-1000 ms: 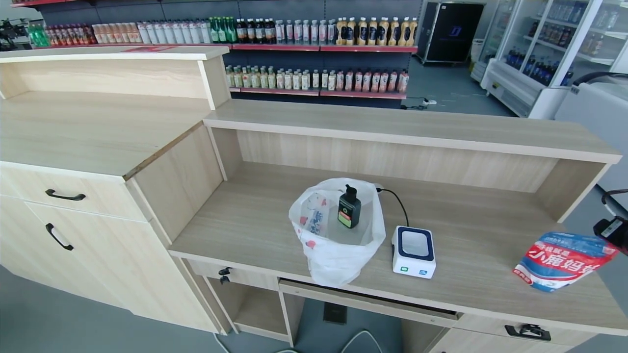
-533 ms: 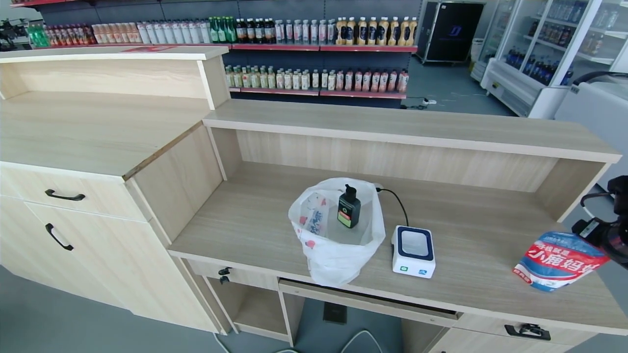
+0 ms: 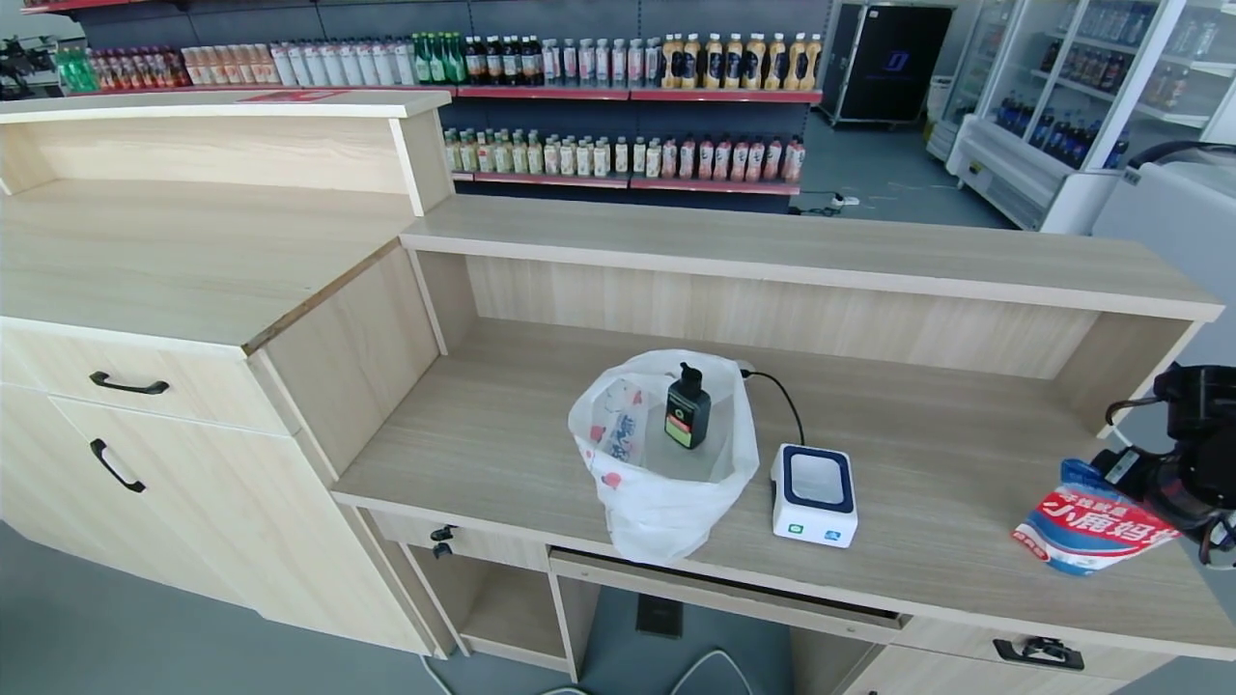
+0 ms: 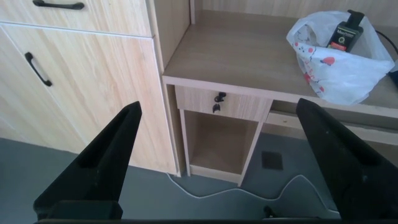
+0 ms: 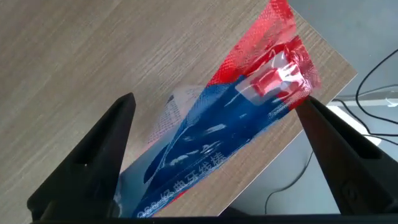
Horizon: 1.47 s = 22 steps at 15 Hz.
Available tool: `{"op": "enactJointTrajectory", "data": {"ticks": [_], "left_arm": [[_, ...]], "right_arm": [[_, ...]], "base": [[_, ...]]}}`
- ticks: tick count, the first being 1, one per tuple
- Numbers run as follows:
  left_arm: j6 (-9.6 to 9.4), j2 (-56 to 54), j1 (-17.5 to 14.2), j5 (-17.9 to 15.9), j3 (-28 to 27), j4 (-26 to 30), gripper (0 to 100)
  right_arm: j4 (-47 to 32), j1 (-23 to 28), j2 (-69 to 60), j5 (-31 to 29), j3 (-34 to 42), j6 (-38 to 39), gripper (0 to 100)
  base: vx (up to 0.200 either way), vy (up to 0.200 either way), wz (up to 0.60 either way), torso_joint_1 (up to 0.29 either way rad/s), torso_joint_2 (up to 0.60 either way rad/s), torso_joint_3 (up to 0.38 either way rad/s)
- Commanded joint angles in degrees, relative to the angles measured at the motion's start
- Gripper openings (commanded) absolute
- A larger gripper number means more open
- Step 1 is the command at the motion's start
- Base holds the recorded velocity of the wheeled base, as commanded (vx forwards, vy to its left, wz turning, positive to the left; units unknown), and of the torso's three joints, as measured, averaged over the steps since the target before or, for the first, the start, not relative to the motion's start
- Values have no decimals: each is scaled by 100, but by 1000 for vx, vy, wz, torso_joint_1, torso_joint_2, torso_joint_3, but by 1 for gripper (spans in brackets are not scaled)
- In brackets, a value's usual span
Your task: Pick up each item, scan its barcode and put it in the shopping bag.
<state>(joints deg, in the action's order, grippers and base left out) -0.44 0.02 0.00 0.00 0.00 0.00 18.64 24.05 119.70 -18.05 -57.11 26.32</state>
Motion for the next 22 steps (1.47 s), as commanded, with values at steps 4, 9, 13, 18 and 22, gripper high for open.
{"op": "enactJointTrajectory", "data": {"ticks": [4, 9, 13, 18, 22], "left_arm": [[0, -2, 0, 0, 0, 0, 100], [0, -2, 0, 0, 0, 0, 100], [0, -2, 0, 0, 0, 0, 100], [0, -2, 0, 0, 0, 0, 100], [0, -2, 0, 0, 0, 0, 100]], "right_arm": [[272, -6, 414, -23, 16, -391, 0], [562, -59, 379, -49, 192, -1243, 0], [1581, -111, -421, 311, 631, -2131, 0], [1986, -305, -1950, 2342, 833, -2324, 0], [3225, -436, -2610, 5198, 1053, -1577, 0]], "base": [[0, 0, 0, 0, 0, 0], [0, 0, 0, 0, 0, 0], [0, 0, 0, 0, 0, 0], [0, 0, 0, 0, 0, 0], [0, 0, 0, 0, 0, 0]]}}
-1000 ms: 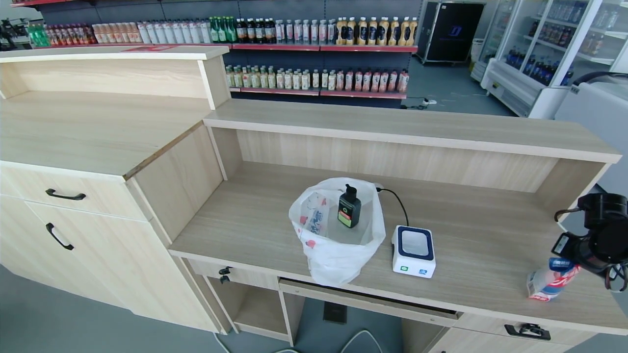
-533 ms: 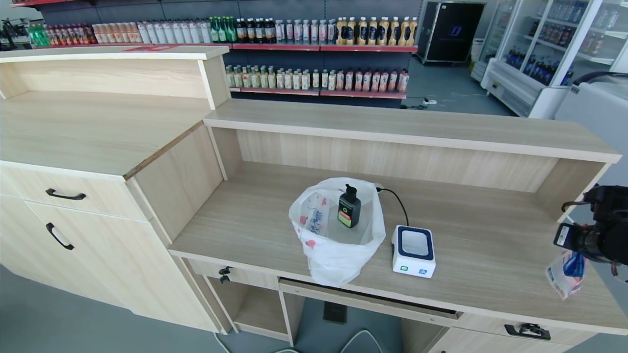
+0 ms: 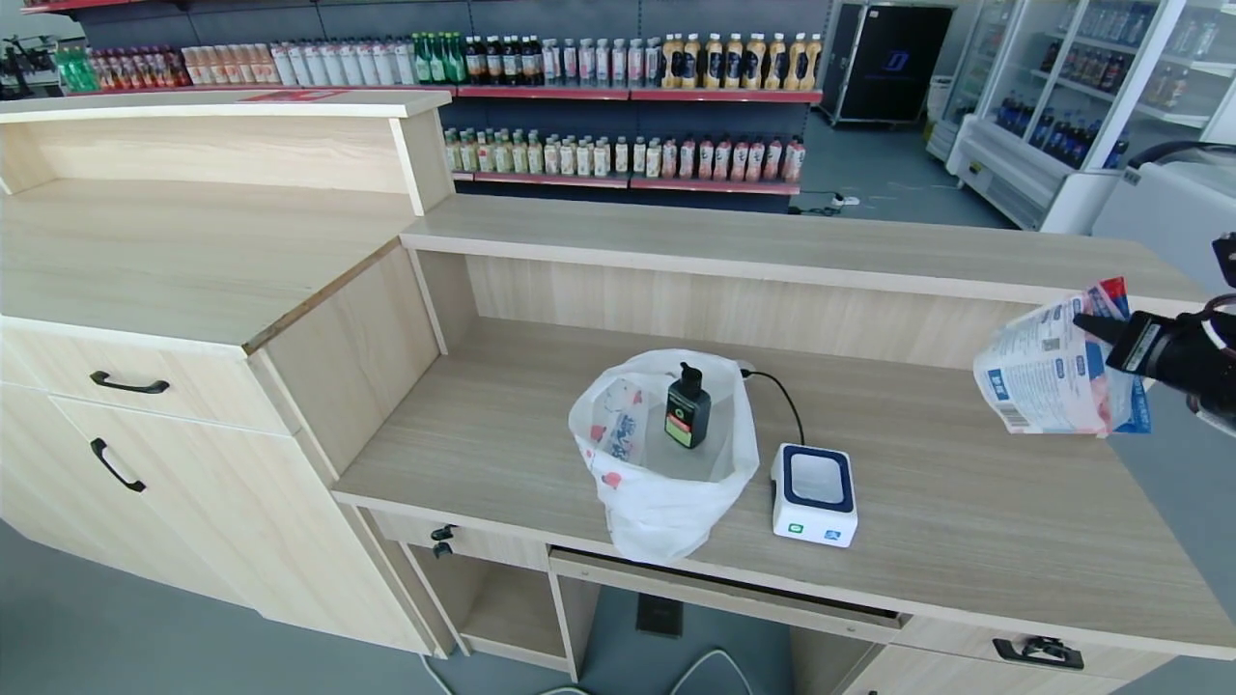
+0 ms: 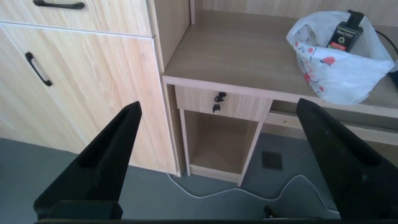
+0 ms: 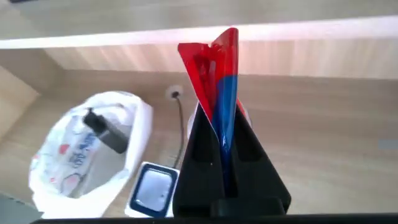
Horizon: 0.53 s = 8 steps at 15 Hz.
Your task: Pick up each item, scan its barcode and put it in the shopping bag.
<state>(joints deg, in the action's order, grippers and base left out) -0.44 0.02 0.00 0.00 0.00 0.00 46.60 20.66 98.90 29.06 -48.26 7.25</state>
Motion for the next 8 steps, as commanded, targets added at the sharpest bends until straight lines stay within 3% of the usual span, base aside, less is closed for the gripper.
{"op": "enactJointTrajectory", "data": {"ticks": [1, 2, 4, 6, 8], "left_arm": [[0, -2, 0, 0, 0, 0, 100], [0, -2, 0, 0, 0, 0, 100], [0, -2, 0, 0, 0, 0, 100], [0, -2, 0, 0, 0, 0, 100], [0, -2, 0, 0, 0, 0, 100]], "right_arm": [[956, -177, -591, 1058, 247, 725, 0], [1228, -229, -635, 1286, 256, 945, 0], [2204, -581, -741, 2042, 133, 2131, 0], [2758, -941, -1128, 2877, -157, 3757, 0], [2995, -1407, -1444, 3105, -298, 4522, 0]], "base": [[0, 0, 0, 0, 0, 0], [0, 0, 0, 0, 0, 0], [0, 0, 0, 0, 0, 0], [0, 0, 0, 0, 0, 0], [0, 0, 0, 0, 0, 0]]}}
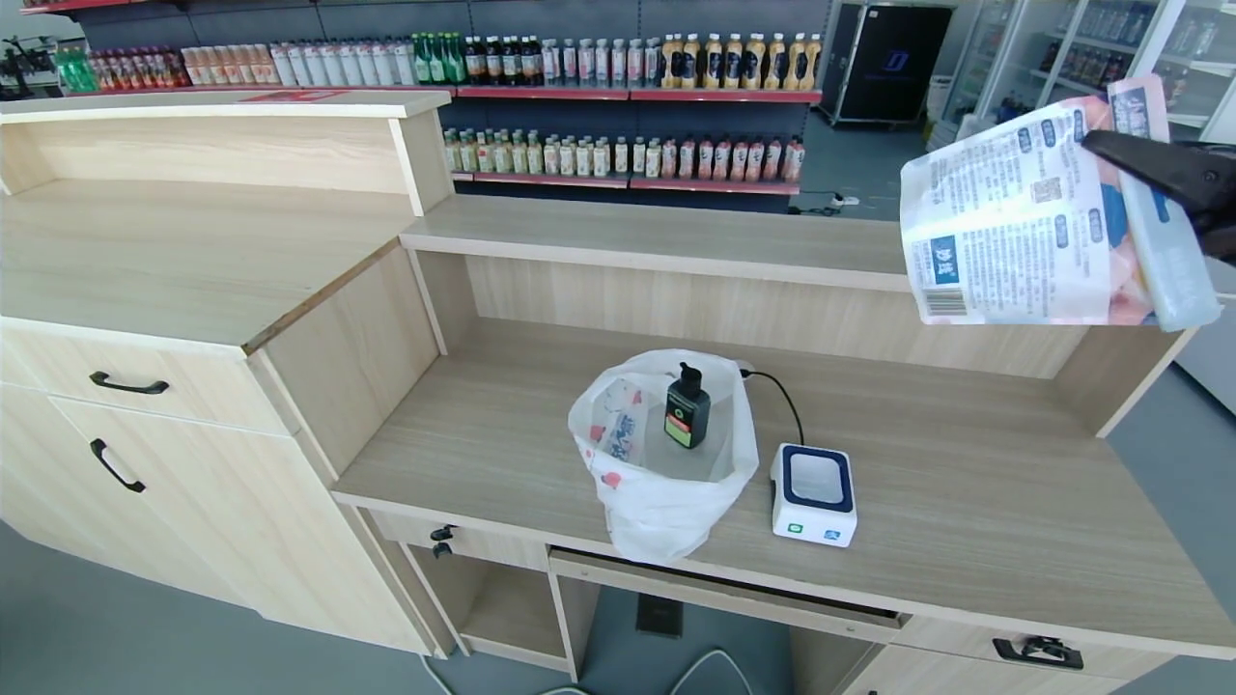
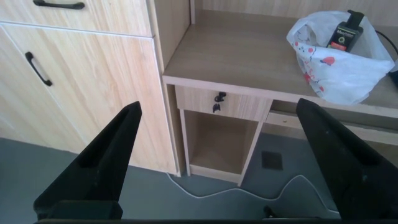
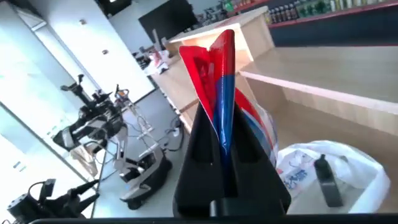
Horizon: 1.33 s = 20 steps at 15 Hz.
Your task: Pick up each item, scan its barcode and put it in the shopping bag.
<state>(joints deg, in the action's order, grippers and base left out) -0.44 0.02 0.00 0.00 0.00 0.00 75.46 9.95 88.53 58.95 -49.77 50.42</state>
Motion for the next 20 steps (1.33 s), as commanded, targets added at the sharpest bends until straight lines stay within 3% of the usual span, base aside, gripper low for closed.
{"op": "enactJointTrajectory", "data": {"ticks": [1, 9, 20], "left_arm": [[0, -2, 0, 0, 0, 0, 100], [0, -2, 0, 0, 0, 0, 100], [0, -2, 0, 0, 0, 0, 100]], "right_arm": [[171, -564, -486, 160, -155, 275, 0], [127, -1557, -995, 292, -226, 434, 0], [101, -1847, -1312, 450, -261, 732, 0]], "base": [[0, 0, 0, 0, 0, 0], [0, 0, 0, 0, 0, 0], [0, 0, 0, 0, 0, 0]]}}
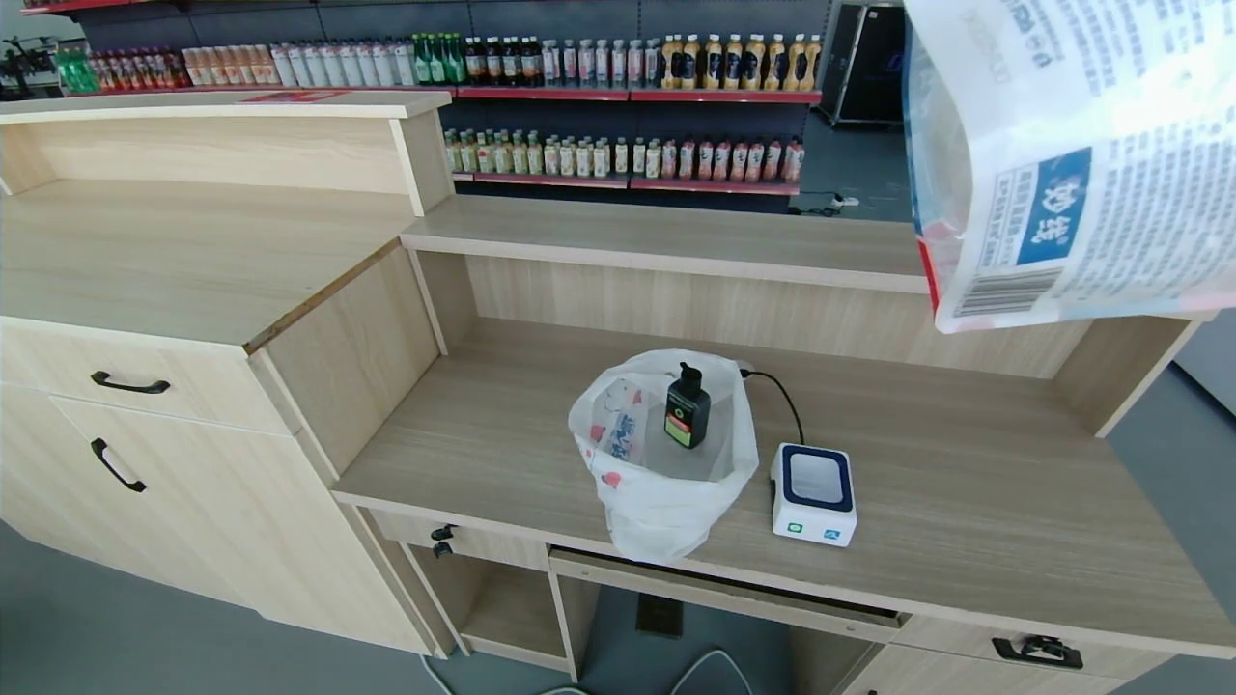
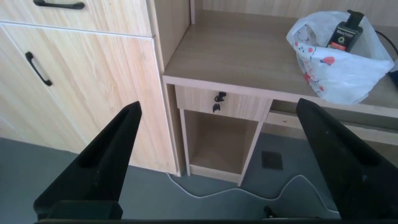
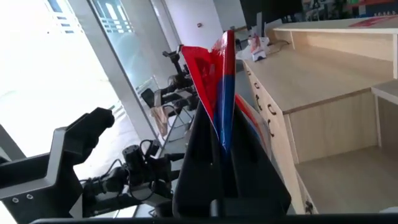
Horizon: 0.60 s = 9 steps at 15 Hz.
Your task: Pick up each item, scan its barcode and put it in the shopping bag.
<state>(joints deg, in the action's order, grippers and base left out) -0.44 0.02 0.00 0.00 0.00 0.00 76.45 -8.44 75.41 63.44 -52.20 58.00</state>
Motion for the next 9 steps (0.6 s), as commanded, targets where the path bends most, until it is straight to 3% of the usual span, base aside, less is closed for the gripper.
{"op": "enactJointTrajectory", "data": {"ticks": [1, 6, 9], "left_arm": [[0, -2, 0, 0, 0, 0, 100], [0, -2, 0, 0, 0, 0, 100], [0, -2, 0, 0, 0, 0, 100]], "right_arm": [[2, -9, 0, 2, -106, 124, 0], [-7, -18, -79, -60, -141, 563, 0], [-341, 0, -378, -675, 158, 835, 0]], "base": [[0, 0, 0, 0, 0, 0], [0, 0, 0, 0, 0, 0], [0, 0, 0, 0, 0, 0]]}}
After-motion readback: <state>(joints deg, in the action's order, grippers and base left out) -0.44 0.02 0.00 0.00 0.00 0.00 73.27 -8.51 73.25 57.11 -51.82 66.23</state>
